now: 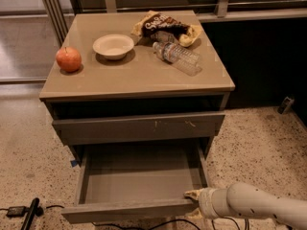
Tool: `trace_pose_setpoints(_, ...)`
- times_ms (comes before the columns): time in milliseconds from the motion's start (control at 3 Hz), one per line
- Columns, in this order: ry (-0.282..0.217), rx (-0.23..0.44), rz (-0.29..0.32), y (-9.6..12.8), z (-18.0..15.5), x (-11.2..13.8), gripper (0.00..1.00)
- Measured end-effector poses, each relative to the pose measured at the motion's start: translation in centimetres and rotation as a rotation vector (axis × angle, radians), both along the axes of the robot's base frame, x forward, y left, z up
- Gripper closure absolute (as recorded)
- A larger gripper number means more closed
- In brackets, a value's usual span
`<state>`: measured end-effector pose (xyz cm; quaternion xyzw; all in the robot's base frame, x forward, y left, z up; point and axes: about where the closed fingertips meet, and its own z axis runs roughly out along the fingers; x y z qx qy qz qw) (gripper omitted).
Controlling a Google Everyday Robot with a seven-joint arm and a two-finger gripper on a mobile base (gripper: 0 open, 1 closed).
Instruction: Open middle drawer
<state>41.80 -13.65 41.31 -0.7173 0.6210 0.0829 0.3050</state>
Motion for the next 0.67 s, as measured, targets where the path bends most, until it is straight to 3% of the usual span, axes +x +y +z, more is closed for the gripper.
trace_pose_setpoints(333, 0.0, 0.0, 0.0, 0.01, 0.0, 0.0, 0.0)
trace_pose_setpoints(667, 0.0, 0.0, 0.0, 0.01, 0.0, 0.0, 0.0)
